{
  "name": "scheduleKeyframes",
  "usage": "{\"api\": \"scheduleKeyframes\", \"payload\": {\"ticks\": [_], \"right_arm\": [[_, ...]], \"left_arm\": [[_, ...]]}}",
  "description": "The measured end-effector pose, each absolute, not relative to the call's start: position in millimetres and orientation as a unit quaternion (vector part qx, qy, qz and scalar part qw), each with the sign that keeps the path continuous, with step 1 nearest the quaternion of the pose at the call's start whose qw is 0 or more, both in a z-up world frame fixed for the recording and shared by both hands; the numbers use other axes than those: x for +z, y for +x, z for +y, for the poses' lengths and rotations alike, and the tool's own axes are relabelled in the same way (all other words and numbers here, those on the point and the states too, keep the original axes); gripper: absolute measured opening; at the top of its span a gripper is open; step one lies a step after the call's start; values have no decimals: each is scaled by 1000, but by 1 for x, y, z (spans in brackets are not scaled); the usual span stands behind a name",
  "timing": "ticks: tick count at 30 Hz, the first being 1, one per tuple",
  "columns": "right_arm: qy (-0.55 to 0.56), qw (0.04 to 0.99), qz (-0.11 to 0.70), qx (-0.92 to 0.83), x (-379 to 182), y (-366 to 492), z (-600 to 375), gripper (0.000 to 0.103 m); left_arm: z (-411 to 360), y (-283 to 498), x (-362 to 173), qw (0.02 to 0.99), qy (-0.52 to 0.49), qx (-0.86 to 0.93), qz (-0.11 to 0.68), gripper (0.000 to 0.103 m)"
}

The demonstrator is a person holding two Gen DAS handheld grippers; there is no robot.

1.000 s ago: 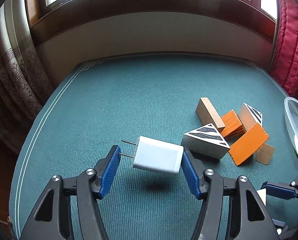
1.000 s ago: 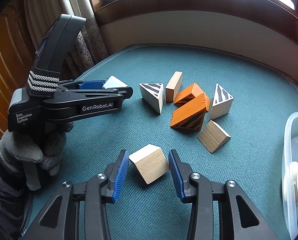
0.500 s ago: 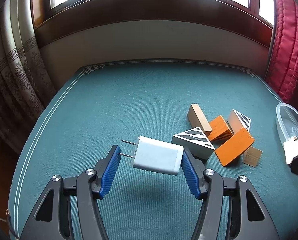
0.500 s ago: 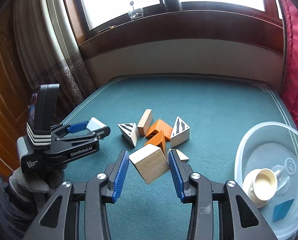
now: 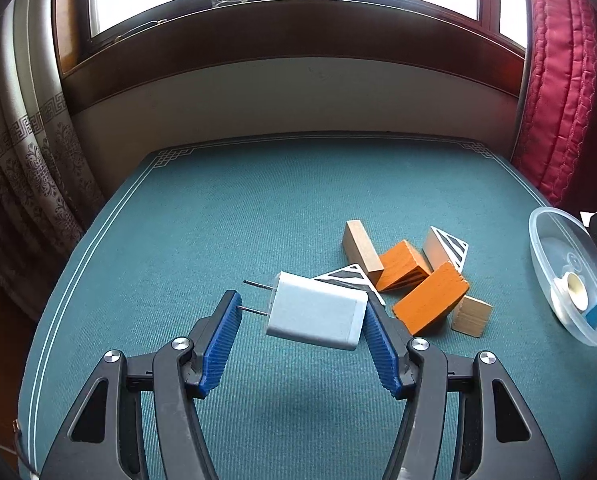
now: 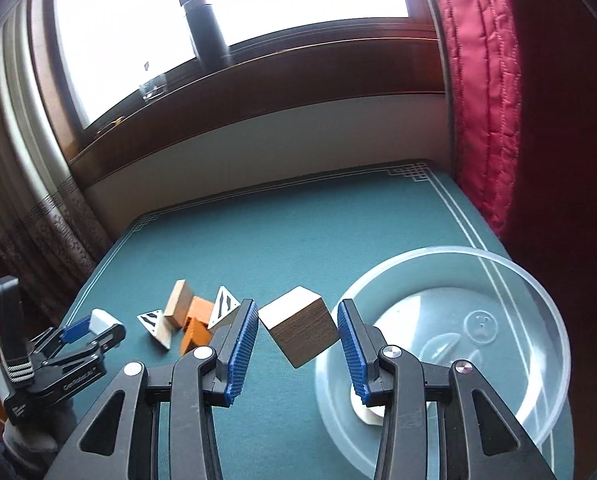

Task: Organize rigid objects
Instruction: 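Carry the natural wood block into the clear bowl and release it with the right gripper, then lower the white charger into the clear bowl and open the left gripper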

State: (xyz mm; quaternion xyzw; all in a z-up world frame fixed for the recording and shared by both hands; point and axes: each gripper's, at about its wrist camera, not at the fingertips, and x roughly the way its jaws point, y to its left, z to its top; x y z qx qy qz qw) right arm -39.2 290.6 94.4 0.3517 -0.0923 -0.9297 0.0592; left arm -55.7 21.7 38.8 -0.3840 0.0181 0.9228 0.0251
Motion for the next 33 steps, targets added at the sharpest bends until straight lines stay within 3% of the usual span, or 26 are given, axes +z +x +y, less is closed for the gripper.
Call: {"api": "scheduleKeyframes", "payload": {"ticks": [20,22,24,33], "right_arm": [[376,-89,-165,-908,70,-63,384,44],[374,-94,-173,-906,70,-63,390,48],[368,-99,-186,-906,71,-61,396,59],[348,-112,-203,-908,79,-53,404,62]], "left_arm": [[89,-38,62,94,-372,922,58,62],[98,-37,65,101,-368,922,65,62],[106,-36,69,108,-364,922,71,62],[148,-43,79,139,-357,920,86,62]]}}
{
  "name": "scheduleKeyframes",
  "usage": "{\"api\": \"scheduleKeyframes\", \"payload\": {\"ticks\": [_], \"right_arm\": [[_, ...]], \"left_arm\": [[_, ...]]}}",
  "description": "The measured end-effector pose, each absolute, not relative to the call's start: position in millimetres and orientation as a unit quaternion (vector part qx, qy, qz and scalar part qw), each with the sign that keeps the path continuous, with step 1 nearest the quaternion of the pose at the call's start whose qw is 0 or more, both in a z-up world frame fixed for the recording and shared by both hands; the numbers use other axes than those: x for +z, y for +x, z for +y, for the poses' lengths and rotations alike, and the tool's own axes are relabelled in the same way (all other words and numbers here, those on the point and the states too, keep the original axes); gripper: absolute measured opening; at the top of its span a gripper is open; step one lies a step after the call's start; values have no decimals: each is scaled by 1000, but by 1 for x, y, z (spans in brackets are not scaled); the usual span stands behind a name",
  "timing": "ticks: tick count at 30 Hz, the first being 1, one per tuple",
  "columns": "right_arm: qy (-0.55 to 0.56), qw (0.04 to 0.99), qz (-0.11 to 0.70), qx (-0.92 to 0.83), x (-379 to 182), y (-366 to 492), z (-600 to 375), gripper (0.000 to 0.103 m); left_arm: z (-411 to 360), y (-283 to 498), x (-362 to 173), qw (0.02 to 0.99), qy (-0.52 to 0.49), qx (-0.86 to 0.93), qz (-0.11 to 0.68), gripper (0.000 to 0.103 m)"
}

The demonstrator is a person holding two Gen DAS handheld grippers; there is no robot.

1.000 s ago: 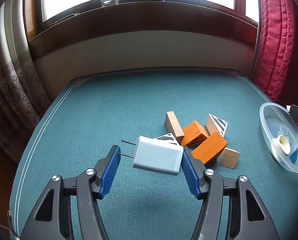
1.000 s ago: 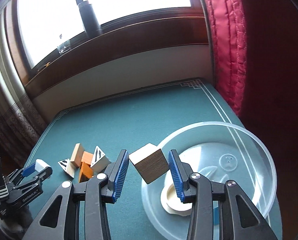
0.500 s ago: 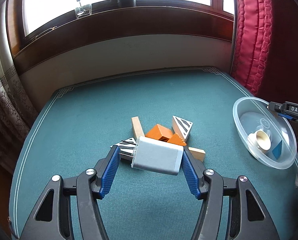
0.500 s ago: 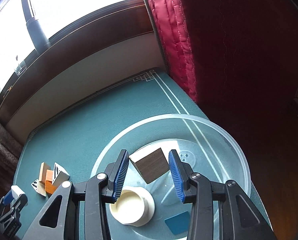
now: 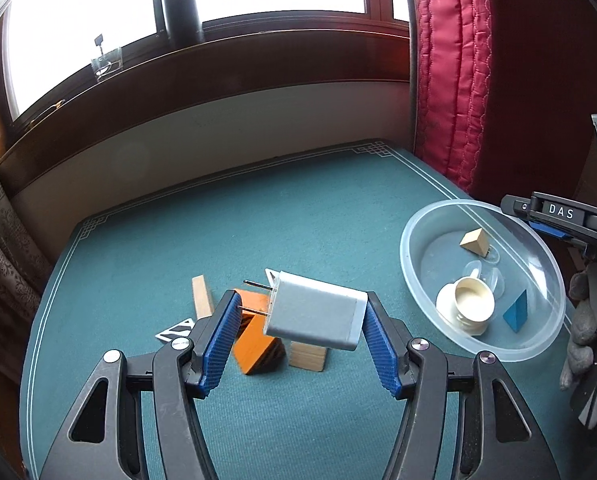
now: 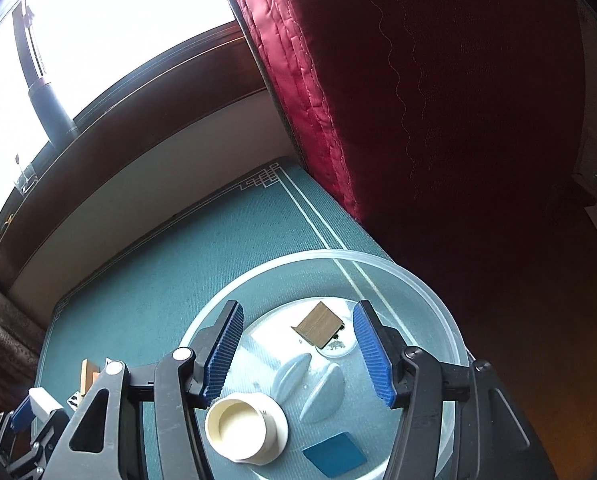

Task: Organize rigid objects
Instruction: 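Lower the white charger into the clear bowl and open the left gripper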

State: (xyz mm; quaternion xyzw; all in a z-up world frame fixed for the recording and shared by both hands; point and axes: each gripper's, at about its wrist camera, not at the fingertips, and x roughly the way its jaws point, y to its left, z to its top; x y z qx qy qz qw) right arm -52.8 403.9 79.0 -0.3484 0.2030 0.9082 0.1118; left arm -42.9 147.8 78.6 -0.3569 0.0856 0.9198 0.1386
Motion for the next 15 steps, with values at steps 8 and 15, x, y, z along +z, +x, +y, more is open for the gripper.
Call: {"api": "scheduleKeyframes", "payload": {"ticks": [8,15], "right_arm": [[-331,124,208,912,82,-49,406,72],[-318,133,218,913,86,-44,409,73]], "left_arm": [[190,-57,75,175,-366,910,84,62],[218,-74,63,203,-387,897,65,62]]}}
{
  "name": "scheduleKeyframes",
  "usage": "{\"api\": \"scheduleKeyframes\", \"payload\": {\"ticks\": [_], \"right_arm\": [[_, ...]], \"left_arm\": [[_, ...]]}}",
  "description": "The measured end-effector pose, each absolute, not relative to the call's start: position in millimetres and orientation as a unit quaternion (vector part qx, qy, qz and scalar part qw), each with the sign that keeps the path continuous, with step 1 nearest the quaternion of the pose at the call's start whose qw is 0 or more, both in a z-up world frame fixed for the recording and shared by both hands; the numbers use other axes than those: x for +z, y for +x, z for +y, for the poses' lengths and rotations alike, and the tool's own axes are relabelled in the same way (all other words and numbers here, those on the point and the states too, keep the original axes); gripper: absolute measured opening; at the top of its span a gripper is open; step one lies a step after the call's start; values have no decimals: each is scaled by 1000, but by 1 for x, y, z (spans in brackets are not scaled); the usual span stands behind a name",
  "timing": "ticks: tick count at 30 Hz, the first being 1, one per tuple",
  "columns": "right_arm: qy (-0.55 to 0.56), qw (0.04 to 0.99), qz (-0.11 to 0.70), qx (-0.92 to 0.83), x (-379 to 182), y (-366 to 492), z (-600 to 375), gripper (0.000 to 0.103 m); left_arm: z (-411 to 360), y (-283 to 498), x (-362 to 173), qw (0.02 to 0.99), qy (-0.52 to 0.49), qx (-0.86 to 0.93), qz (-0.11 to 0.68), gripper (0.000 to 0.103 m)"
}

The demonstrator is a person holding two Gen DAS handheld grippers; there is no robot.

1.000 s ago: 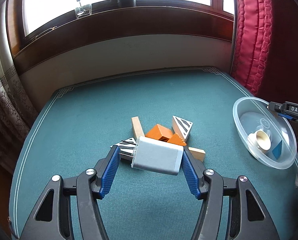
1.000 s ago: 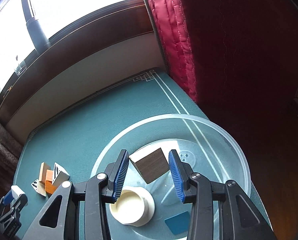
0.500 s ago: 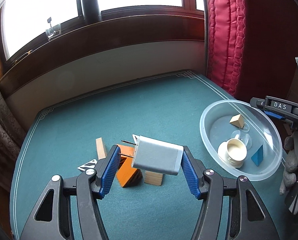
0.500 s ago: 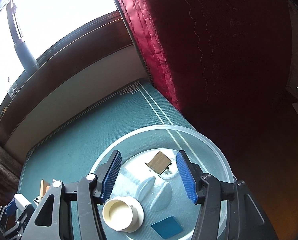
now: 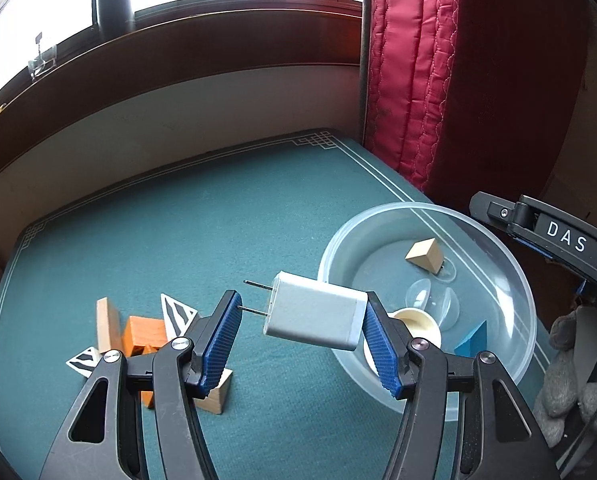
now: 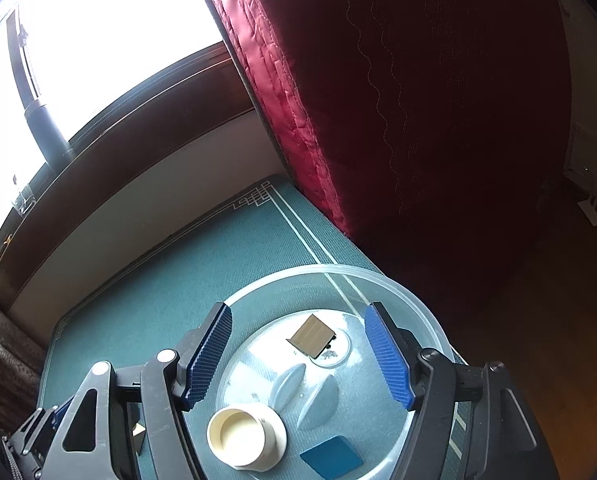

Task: Organize rigid objects
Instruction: 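Lower the white charger into the clear bowl and open the left gripper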

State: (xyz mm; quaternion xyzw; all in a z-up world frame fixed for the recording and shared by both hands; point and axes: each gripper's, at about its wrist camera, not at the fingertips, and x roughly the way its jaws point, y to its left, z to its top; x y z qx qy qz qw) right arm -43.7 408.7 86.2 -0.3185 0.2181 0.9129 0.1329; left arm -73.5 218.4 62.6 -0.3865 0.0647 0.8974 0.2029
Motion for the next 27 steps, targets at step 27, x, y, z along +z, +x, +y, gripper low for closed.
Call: {"api": "scheduleKeyframes", "payload": {"ticks": [27], "right_arm": [[-297,150,236,913,85,-44,418,78]], "left_arm": [[256,-81,37,218,-397,889,71,68]]}}
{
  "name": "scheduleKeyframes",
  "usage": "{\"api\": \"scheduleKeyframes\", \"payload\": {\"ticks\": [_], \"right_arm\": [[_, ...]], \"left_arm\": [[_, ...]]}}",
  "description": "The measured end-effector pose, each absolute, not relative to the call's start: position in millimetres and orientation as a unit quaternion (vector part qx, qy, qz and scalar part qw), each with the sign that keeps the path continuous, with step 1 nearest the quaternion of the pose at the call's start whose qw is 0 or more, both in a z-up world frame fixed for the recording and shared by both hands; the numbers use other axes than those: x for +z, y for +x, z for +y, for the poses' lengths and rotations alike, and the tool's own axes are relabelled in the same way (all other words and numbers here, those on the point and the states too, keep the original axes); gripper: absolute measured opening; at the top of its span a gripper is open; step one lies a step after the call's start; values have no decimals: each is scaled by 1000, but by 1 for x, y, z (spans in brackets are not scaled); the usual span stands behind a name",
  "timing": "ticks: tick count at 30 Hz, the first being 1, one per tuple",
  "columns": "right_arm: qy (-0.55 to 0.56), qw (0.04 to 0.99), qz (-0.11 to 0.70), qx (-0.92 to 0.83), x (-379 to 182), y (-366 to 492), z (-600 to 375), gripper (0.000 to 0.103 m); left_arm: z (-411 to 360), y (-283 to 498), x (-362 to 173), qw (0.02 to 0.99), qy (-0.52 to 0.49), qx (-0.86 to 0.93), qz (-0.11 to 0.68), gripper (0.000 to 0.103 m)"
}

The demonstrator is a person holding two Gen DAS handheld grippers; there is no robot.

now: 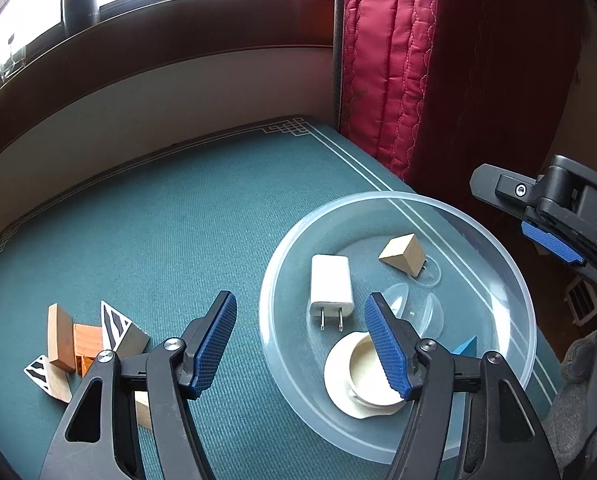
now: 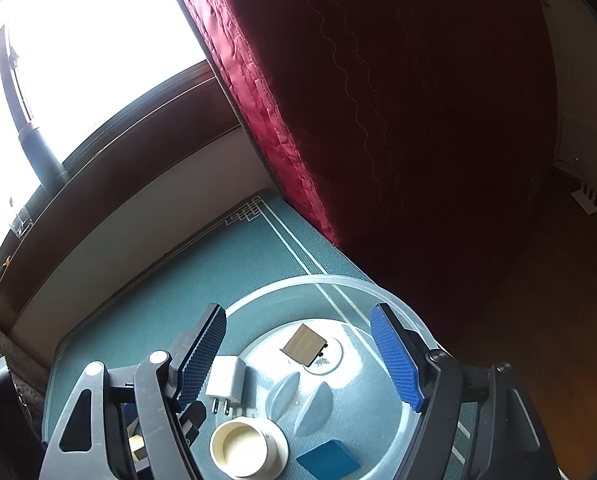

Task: Organize rigid objects
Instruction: 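Lower the white charger into the clear bowl and open the left gripper, then move both grippers back toward the remaining wooden blocks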

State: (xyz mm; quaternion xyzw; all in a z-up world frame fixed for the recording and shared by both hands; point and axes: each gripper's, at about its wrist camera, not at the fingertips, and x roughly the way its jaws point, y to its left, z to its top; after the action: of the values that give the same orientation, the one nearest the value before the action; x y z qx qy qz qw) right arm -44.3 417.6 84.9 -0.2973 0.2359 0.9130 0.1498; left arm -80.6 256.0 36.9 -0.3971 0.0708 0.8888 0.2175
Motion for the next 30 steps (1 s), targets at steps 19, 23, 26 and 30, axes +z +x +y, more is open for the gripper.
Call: {"api": "scheduleKeyframes", "payload": {"ticks": [19,23,26,30], "right_arm": [[-283,124,215,927,84,-42,399,79],[-280,117,205,930,83,-41,391,79],[-279,109,197,933,83,-41,385,80],[-281,100,187,936,81,-41,378,81]], "left_arm": [[220,-76,49,174,-378,905,88,68],[202,-79,55,159,-374,910,80,68],[187,-80,58,147,-373,913,73,68],[168,-82,59,130,-373,916,67,68]]}}
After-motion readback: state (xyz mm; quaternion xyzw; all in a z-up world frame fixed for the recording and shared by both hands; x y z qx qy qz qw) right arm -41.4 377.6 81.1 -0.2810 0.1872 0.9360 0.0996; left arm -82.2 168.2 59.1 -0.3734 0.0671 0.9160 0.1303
